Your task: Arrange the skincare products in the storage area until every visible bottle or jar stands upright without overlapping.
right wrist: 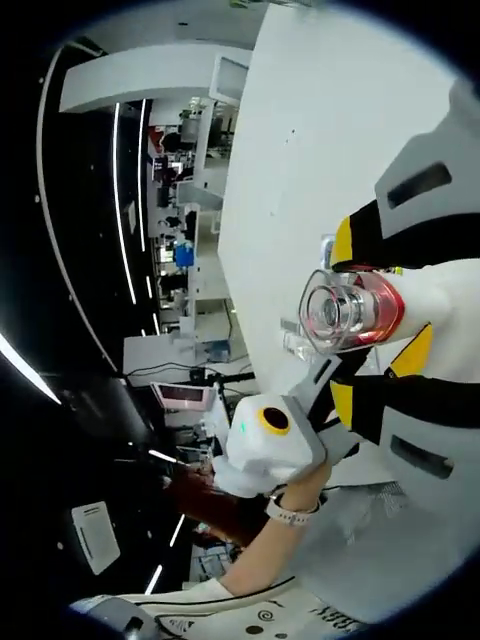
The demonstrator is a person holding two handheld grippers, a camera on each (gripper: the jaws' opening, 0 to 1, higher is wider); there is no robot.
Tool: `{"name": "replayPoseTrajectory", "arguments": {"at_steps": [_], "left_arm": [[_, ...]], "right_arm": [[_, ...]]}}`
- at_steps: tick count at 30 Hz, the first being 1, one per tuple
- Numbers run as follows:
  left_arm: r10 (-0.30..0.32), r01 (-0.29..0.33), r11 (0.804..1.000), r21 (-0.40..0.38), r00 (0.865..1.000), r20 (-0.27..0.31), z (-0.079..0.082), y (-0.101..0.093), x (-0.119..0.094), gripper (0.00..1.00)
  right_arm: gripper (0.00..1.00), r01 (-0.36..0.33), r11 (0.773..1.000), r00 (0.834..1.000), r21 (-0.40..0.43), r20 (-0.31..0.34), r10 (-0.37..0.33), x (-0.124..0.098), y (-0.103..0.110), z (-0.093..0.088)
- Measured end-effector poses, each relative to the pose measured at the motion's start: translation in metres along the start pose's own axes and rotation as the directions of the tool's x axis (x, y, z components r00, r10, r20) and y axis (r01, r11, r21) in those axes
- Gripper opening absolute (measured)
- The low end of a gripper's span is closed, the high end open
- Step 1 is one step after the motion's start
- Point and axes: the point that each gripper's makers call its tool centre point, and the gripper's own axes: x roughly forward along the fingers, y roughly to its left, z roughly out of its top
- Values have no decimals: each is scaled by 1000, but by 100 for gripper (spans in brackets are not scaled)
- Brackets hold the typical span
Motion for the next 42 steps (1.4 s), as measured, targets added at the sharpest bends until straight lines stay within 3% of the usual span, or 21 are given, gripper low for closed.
{"name": "replayPoseTrajectory", "arguments": {"at_steps": [5, 12, 20, 34, 42], "left_arm": [[-4, 4, 1000, 2, 1000, 3, 1, 0, 1, 25], [-12, 12, 1000, 8, 1000, 9, 3, 0, 5, 25], [-7, 7, 1000, -4, 1000, 15, 7, 4, 13, 24], [12, -11, 1000, -22, 1000, 3, 13, 17, 25, 24], [8, -9, 1000, -24, 1000, -11, 10, 20, 27, 24]], "right_arm": [[32, 8, 1000, 1000, -10, 6, -8, 1, -1, 0], [30, 17, 999, 999, -45, 29, -16, 0, -6, 0], [30, 28, 998, 999, -48, 36, -26, 3, -11, 4], [30, 39, 998, 998, -45, 45, -37, 7, -38, 6], [32, 29, 999, 999, -43, 30, -27, 7, -35, 6]]}}
